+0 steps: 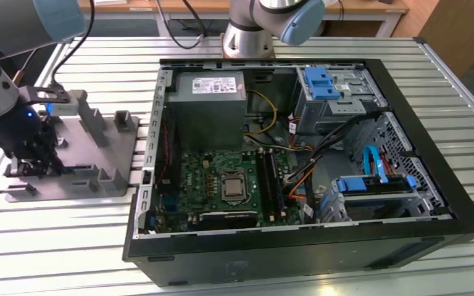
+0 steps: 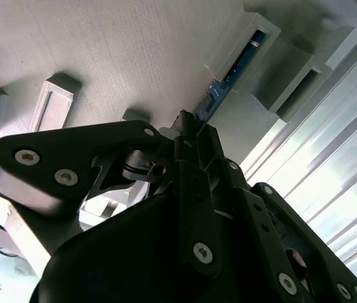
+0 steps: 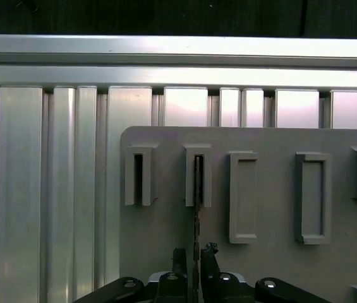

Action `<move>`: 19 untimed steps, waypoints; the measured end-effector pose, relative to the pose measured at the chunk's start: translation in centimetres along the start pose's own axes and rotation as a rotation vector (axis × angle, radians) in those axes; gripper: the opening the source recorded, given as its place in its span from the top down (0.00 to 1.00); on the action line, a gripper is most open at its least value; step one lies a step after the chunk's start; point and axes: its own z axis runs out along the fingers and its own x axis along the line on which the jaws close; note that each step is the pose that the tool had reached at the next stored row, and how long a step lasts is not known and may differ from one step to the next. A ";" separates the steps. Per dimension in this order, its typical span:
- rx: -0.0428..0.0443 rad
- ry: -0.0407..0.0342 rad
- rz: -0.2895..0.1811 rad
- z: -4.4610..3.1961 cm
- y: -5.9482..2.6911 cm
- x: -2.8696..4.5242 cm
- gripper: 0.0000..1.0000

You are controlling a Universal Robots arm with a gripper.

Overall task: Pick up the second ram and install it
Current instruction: 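Pick up the second ram and move it above second insertion slot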

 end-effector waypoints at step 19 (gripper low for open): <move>-0.0001 -0.0003 0.000 0.45 0.05 0.00 0.86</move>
